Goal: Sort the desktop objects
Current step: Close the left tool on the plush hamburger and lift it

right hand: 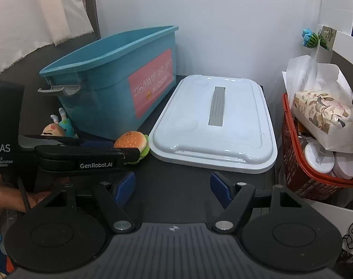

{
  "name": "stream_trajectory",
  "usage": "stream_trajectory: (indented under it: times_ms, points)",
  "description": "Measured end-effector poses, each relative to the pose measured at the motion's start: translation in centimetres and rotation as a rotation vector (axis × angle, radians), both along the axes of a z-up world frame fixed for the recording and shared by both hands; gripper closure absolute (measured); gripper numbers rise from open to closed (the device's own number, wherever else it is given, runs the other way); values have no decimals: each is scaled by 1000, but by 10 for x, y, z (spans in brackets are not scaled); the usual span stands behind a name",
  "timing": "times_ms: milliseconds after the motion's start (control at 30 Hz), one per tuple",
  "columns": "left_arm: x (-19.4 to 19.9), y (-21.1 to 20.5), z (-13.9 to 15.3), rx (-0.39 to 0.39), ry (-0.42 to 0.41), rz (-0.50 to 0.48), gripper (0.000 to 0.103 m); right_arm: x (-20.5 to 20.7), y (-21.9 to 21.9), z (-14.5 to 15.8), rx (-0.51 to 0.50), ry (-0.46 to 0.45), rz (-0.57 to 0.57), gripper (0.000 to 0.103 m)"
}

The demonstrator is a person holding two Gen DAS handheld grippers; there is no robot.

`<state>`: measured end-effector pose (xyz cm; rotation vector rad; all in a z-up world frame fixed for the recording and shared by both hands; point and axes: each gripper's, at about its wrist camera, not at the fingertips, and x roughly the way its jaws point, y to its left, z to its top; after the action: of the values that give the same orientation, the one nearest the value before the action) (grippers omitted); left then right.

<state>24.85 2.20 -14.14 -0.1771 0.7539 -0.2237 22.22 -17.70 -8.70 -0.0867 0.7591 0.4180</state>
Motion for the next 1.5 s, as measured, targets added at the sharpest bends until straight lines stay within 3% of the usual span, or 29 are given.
stream_trajectory:
  times_ms: [67,167,500,533,600,667,1133,1300,1500]
  points:
    - [-1,1,0,-6,-2,-9,54,1,0,-1,13,4,10,43]
    - [-3,1,-1,-6,-2,-18,57,4,-1,-3,27,18,13,48]
    - [-11,0,8,-8,-15,-45,63,7,-2,-4,48,33,4,48]
    - [-11,0,10,-7,-25,-44,61,7,-2,-4,47,36,4,48]
    - [-11,-2,14,18,-50,-30,34,7,0,-5,46,41,3,48]
    - [-8,-4,15,36,-66,-23,30,7,1,-5,46,46,2,48]
    - [8,-14,-6,57,-18,-24,32,16,-11,-5,102,68,-44,47]
    - [6,-13,-9,64,-26,-22,44,23,-16,-14,102,94,-64,47]
    - [3,-14,-7,52,-26,-28,46,26,-19,-13,125,109,-80,47]
